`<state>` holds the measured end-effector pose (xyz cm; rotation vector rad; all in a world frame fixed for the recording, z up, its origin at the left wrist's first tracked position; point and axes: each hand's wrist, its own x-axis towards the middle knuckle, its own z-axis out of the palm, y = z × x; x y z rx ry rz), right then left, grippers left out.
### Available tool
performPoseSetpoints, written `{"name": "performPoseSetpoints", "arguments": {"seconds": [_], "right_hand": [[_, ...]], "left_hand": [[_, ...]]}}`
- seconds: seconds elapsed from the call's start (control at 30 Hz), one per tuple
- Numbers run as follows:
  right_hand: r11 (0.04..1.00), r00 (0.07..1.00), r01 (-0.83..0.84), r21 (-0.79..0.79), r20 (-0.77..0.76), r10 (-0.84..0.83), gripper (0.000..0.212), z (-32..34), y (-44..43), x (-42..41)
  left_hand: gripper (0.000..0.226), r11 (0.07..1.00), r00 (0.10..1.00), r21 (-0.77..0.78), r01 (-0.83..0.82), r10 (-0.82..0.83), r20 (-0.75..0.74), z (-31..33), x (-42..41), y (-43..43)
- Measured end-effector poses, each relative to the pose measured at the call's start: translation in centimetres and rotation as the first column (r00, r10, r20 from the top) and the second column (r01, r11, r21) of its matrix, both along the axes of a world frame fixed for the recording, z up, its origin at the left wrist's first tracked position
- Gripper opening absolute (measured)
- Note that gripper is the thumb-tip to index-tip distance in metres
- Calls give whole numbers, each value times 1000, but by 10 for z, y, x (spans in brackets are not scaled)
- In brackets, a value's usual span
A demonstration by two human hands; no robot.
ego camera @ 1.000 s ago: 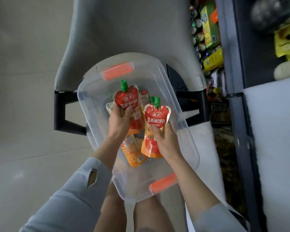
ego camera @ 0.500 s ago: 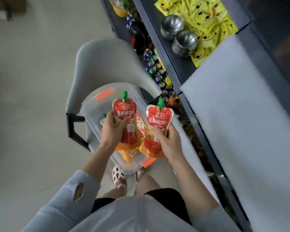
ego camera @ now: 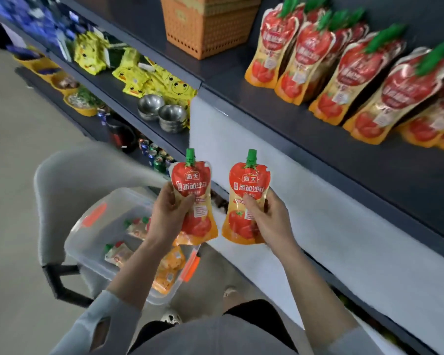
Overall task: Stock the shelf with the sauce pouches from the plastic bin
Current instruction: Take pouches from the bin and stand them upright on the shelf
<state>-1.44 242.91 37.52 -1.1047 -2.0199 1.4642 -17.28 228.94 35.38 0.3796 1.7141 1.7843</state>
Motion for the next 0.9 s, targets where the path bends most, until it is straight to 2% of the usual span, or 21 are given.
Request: {"name": "performPoseSetpoints", "arguments": {"seconds": [0.07,0.2,0.33,0.53,0.63,0.9], "right_hand": [[997,996,77,21,-53,-75,23,18,13,20],[973,964,220,74,-170,-205,16,59,40,59],[930,926,337,144,-228,-301,17,96,78,103],[847,860,488,210,-282,-425,32,138,143,176],[819,844,524,232,-269,-464,35,147,180,204],[790,812,578,203,-235,-534,41,132,272,216]], "left_hand": [[26,996,996,30,80,-79,-31,17,10,23],[25,968,959,56,246,-235,-157,52,36,72],[24,941,914,96,325,-287,-286,88,70,131],[26,875,876,206,438,-363,-319,131,124,201],[35,863,877,245,442,-357,-322,141,142,228],[33,898,917,263,352,-273,-292,143,164,262]]}}
